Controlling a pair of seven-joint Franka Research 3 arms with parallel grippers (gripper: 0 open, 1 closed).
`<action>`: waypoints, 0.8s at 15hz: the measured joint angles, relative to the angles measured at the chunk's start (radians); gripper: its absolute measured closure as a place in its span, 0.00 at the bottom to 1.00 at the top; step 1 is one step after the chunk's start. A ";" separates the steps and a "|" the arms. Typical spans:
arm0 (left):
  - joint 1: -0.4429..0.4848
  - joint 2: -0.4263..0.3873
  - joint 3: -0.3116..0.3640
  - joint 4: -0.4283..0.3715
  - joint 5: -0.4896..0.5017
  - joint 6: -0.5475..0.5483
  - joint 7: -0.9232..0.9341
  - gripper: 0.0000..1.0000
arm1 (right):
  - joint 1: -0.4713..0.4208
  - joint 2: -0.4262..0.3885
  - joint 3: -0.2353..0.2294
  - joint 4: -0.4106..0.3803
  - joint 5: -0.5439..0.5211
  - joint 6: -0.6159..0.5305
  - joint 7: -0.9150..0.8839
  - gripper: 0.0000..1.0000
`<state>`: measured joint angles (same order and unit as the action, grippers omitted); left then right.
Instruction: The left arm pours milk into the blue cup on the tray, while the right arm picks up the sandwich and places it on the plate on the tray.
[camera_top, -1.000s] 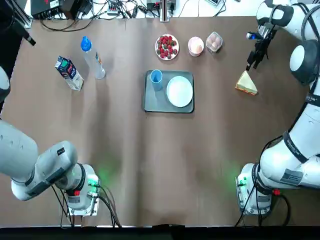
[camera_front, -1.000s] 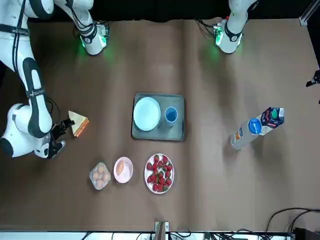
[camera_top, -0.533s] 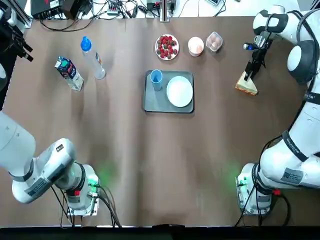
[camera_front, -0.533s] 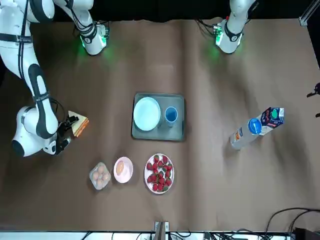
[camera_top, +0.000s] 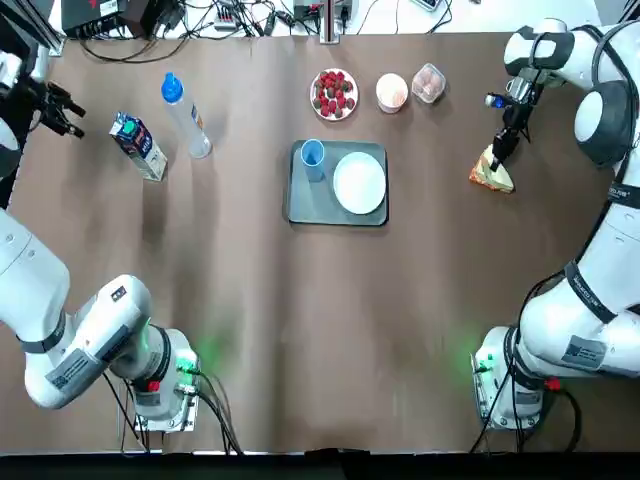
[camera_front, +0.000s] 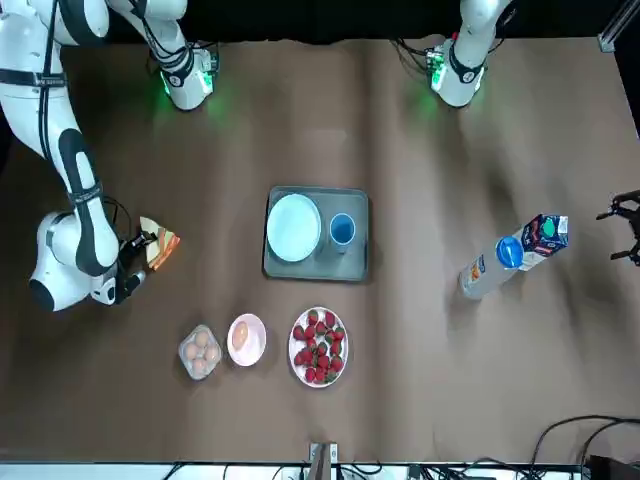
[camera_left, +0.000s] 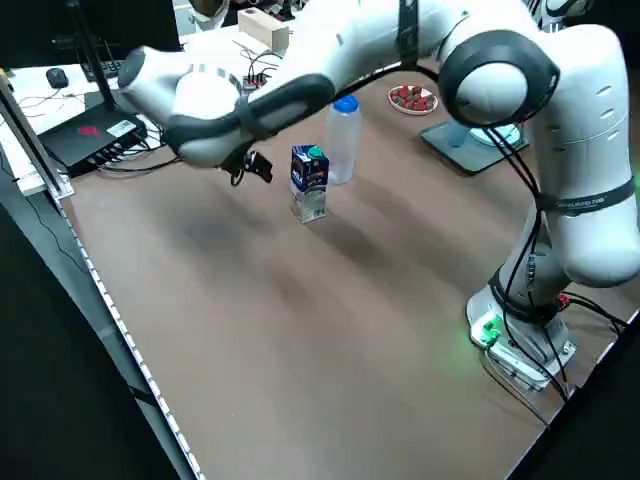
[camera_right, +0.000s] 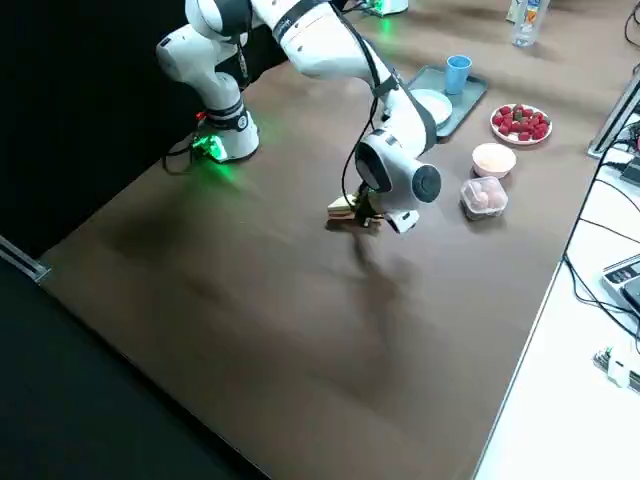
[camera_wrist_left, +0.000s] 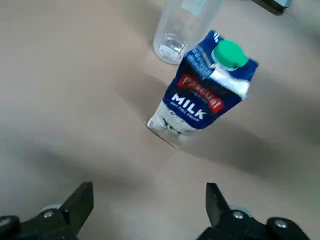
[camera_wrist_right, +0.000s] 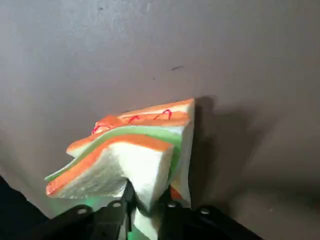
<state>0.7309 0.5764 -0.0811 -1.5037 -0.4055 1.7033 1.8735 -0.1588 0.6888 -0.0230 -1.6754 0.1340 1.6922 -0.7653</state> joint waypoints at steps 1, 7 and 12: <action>0.004 0.022 0.000 0.006 -0.014 0.008 0.019 0.01 | 0.000 0.000 0.001 0.004 0.001 -0.016 0.000 0.83; 0.026 0.056 0.000 0.026 -0.118 0.014 0.137 0.00 | 0.068 -0.059 0.015 0.128 0.014 -0.275 0.033 0.83; 0.027 0.059 -0.003 0.029 -0.143 -0.010 0.267 0.00 | 0.231 -0.156 0.025 0.144 0.136 -0.362 0.266 0.83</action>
<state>0.7580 0.6351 -0.0838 -1.4743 -0.5481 1.6933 2.1401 0.0718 0.5323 0.0018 -1.5314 0.2704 1.3304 -0.4998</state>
